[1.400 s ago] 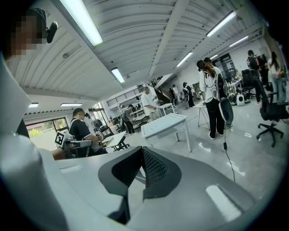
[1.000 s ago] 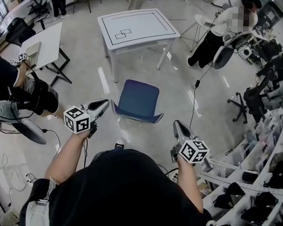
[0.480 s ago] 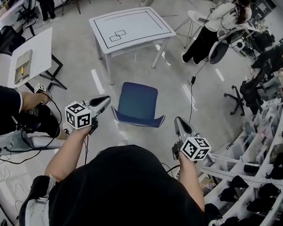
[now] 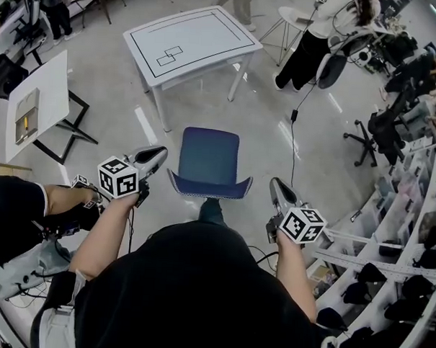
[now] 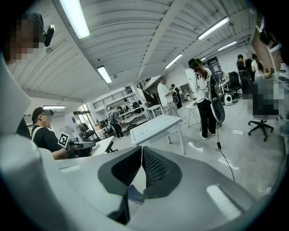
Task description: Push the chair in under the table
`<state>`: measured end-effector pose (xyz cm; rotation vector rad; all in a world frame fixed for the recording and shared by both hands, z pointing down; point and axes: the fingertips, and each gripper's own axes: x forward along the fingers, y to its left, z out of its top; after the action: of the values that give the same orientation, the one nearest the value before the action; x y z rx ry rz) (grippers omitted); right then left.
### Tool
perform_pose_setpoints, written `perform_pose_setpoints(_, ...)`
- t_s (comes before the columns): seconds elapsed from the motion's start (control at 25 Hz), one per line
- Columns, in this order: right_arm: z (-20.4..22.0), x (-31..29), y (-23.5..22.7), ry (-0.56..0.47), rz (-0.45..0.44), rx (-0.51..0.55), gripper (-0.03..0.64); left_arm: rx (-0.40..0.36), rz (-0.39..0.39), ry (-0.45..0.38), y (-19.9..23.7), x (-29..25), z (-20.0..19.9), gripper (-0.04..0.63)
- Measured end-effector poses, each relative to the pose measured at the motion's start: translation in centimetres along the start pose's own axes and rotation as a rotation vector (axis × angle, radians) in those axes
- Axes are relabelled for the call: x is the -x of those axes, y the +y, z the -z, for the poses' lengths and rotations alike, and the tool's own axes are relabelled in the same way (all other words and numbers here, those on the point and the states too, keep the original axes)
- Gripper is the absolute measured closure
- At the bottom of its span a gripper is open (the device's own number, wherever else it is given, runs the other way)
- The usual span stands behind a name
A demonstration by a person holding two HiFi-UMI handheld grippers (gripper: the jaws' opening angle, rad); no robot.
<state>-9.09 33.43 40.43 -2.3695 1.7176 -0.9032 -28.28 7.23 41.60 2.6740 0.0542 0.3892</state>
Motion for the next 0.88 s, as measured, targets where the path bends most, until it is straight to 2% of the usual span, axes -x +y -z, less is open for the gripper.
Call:
perform_pose_setpoints(0.16,-0.2,-2.5,-1.4,0.015,-0.024,-0.014,0.552,0.011,0.001,0.015,1.2,-1.9,-0.2,0.568)
perform_pose_setpoints(0.36,-1.2,-5.5,-3.0,0.042,-0.058,-0.029,0.472,0.054,0.037,0.022,2.0,-3.8,-0.6,0.482)
perform_pose_setpoints(0.56,-1.2,-7.5,-4.5,0.076,-0.068,-0.053,0.405,0.072,0.038,0.047,3.5,-6.0,-0.6,0.439)
perform_pose_setpoints(0.88,1.5,-9.5,-7.4,0.162,-0.048,-0.101,0.371,0.117,0.014,0.112,5.6,-8.1,1.7,0.417)
